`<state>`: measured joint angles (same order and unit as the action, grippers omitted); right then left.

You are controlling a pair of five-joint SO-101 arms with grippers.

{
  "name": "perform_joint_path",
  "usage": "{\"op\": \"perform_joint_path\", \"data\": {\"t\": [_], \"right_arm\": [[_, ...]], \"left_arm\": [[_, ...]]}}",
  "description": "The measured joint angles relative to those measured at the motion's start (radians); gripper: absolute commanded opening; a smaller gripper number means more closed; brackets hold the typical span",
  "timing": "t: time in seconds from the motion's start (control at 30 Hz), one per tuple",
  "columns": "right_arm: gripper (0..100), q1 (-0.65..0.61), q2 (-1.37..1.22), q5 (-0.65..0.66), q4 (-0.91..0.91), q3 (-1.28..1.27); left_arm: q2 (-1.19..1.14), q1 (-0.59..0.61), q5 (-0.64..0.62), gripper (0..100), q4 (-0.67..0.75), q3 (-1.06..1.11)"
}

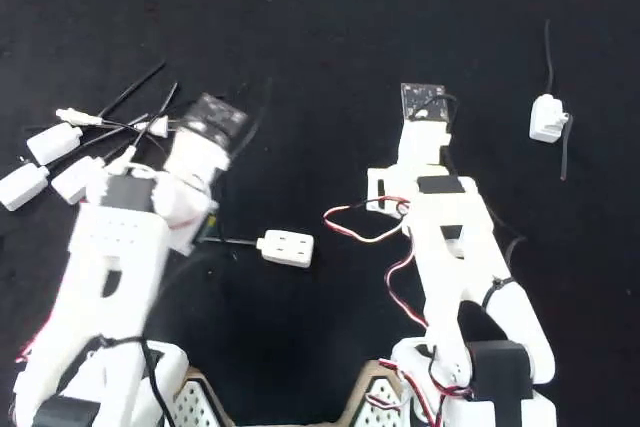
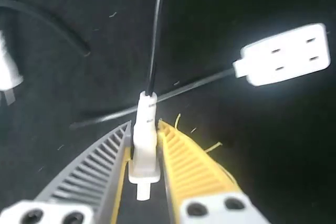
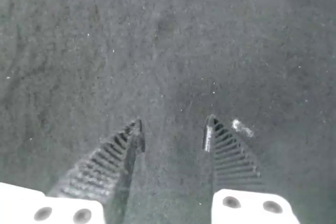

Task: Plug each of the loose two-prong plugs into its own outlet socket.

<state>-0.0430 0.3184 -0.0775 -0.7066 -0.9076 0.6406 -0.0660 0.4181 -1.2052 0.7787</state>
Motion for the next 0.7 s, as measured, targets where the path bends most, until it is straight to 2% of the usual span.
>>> {"op": "perform_joint_path", "data": {"t": [0.17,0.33,0.47,0.7], "right_arm": [[18.6,-0.009,0.000,0.000,0.000,0.000],[18.6,-0.006,0.000,0.000,0.000,0.000],[18.5,-0.006,0.000,0.000,0.000,0.000],[18.5,-0.029,0.000,0.000,0.000,0.000]], "left_arm": [[0.040,-0.089,-0.048,3,0.241,0.176],[0.054,-0.161,-0.153,3,0.446,0.318],[0.054,-0.173,-0.207,3,0.520,0.368],[0.054,-0.178,-0.252,3,0.535,0.371]]}}
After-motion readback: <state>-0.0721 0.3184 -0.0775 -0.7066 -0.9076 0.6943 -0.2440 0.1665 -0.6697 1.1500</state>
